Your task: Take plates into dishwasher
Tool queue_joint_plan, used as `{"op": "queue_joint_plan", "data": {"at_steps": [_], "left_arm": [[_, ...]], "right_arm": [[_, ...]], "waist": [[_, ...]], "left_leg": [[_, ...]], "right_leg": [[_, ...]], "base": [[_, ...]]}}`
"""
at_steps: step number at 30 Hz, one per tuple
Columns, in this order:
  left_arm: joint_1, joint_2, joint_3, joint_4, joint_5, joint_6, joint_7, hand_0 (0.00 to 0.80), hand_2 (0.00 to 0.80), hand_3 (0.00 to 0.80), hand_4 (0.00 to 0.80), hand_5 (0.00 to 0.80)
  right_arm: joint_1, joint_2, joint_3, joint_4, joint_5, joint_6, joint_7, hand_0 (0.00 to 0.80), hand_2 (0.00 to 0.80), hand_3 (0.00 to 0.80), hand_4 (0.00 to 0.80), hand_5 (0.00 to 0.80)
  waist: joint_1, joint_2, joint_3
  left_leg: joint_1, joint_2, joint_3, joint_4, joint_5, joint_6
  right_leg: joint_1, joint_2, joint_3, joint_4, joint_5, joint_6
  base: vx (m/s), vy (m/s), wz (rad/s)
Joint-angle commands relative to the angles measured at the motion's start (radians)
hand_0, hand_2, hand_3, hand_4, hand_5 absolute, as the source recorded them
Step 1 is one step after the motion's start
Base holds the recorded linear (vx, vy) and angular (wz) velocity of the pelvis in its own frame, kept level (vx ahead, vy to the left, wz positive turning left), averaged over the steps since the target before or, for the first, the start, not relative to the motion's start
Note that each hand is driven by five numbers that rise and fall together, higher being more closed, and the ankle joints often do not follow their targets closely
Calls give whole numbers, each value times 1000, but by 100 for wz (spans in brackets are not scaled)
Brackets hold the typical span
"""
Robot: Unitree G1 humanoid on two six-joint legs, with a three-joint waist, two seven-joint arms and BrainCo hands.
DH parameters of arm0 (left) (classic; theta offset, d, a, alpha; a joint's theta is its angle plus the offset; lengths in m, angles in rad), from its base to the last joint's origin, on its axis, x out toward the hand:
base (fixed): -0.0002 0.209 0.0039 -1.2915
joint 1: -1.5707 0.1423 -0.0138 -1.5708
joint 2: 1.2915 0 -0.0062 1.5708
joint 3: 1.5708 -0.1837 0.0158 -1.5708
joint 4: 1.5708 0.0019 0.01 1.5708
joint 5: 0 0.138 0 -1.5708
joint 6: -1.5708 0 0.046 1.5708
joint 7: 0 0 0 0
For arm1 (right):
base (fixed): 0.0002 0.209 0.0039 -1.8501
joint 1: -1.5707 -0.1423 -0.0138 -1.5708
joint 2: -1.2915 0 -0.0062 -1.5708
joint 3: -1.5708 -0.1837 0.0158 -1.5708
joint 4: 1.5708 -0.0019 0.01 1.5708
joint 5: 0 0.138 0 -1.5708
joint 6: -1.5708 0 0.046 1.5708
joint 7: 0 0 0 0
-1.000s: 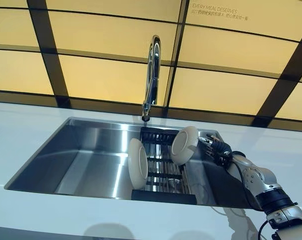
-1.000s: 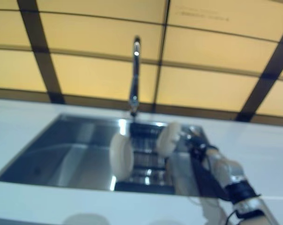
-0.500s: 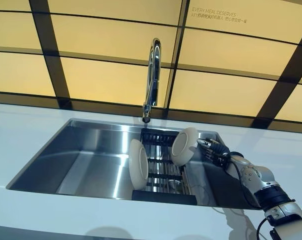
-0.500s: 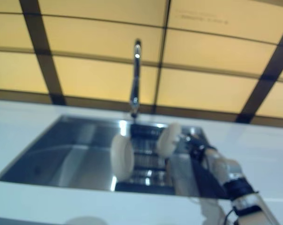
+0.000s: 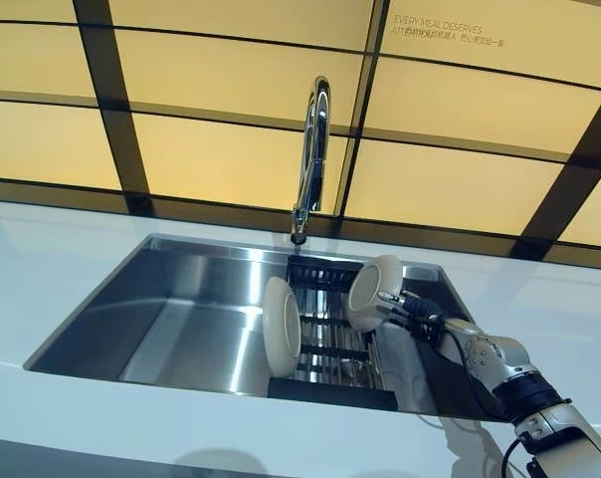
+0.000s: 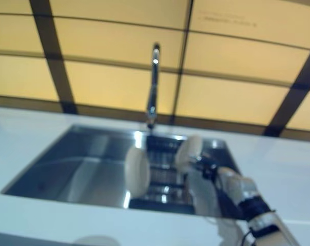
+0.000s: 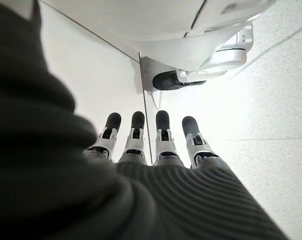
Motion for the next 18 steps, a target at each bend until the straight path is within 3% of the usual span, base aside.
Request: {"op": "queue_joint_plan", "data": {"at_steps": [1, 18], "left_arm": [[-56, 8, -41, 36, 4, -3, -8, 0, 0, 0, 0, 0], [-56, 14, -55, 21, -10, 8, -1, 0, 0, 0, 0, 0]], "right_arm": [[-133, 18, 13, 36, -14, -19, 13, 0, 0, 0, 0, 0], [-156, 47, 10, 83, -8, -40, -44, 0, 0, 0, 0, 0]], "waist": [[26, -28, 11], [43, -27, 28]], "left_leg": [[13, -39, 3, 1, -61, 39], [5, -45, -10, -1, -58, 43]], "right_leg": [[1, 0, -2, 29, -20, 23], [-6, -2, -9, 36, -18, 23]], "base": [[0, 0, 0], [-1, 2, 1]]}}
